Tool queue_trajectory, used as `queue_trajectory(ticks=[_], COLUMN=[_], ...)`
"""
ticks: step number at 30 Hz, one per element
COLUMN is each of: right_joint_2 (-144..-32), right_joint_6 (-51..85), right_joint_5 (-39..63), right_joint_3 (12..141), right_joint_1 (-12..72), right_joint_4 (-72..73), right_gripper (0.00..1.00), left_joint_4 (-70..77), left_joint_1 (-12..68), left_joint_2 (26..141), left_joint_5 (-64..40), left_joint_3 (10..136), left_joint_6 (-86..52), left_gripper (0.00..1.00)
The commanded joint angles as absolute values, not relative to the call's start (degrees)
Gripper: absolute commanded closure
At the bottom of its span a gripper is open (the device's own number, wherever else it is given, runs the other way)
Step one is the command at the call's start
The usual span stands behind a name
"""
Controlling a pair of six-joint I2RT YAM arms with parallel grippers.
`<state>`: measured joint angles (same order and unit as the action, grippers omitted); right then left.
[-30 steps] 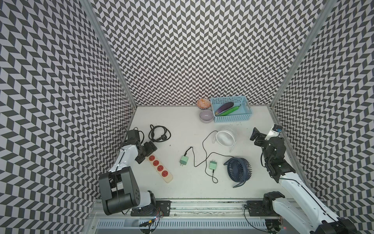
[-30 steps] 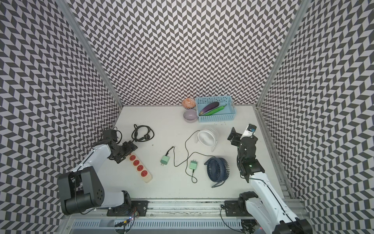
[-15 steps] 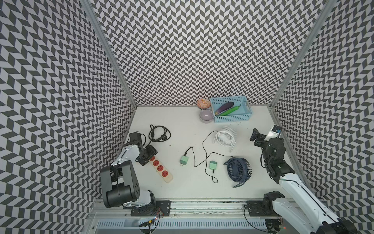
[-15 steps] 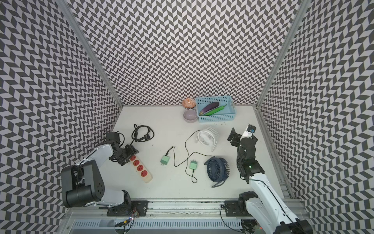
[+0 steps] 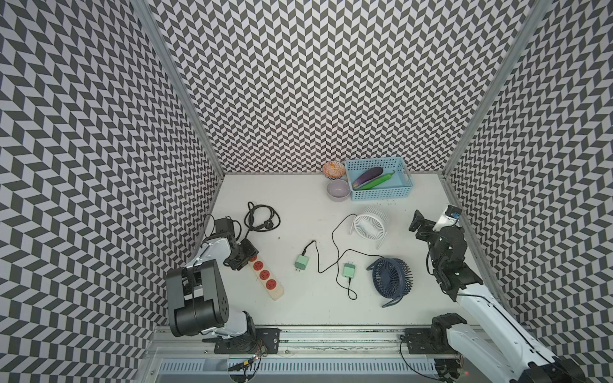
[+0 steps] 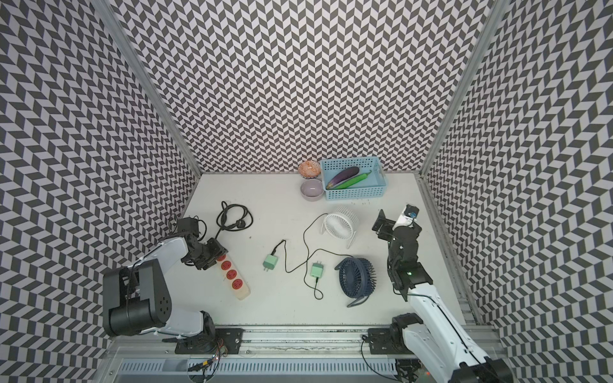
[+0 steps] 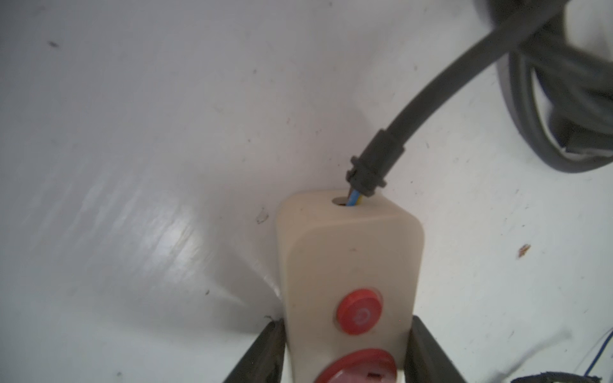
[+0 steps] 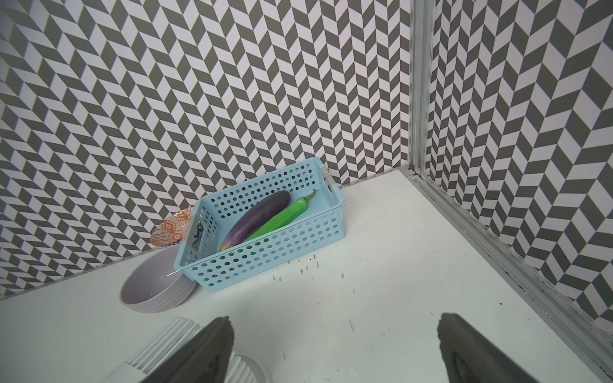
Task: Plug the desk fan into the power strip
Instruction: Adjust the socket at the center of the board.
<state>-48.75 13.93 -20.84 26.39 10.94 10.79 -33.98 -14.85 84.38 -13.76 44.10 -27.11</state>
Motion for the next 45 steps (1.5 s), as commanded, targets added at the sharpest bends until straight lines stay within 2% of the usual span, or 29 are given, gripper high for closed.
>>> queue_trajectory(ticks=[1, 13, 19, 31, 45], right_joint_2=[-48.21, -47.14, -46.80, -45.93, -46.15], right_joint_6=[13.34, 12.97, 12.81, 12.15, 11.22], right_joint_5=[-21.41, -22.33, -22.51, -22.77, -22.90], right_joint_3=[26.01, 25.55, 25.45, 24.45, 24.26], right_joint_1=[11.62, 11.98, 12.07, 12.50, 12.97], right_joint_4=[14.13, 14.57, 14.42, 15.43, 15.86], right_gripper=[0.00, 0.00, 0.00, 0.00, 0.00], left_joint_4=[-31.07, -25.65, -21.23, -19.70, -19.32], left_joint_1=[-13.75, -8.25, -4.36, 2.56, 7.63], left_joint_2=[84.99, 86.06, 86.86, 91.32, 97.74], left_joint_5=[-14.41, -15.29, -17.27, -14.70, -13.25], left_joint_3=[44.29, 48.57, 48.97, 55.27, 58.74], left_joint_6=[-27.12, -26.16, -23.69, -12.04, -11.00], left_gripper=[0.52, 0.67, 0.69, 0.76, 0.77])
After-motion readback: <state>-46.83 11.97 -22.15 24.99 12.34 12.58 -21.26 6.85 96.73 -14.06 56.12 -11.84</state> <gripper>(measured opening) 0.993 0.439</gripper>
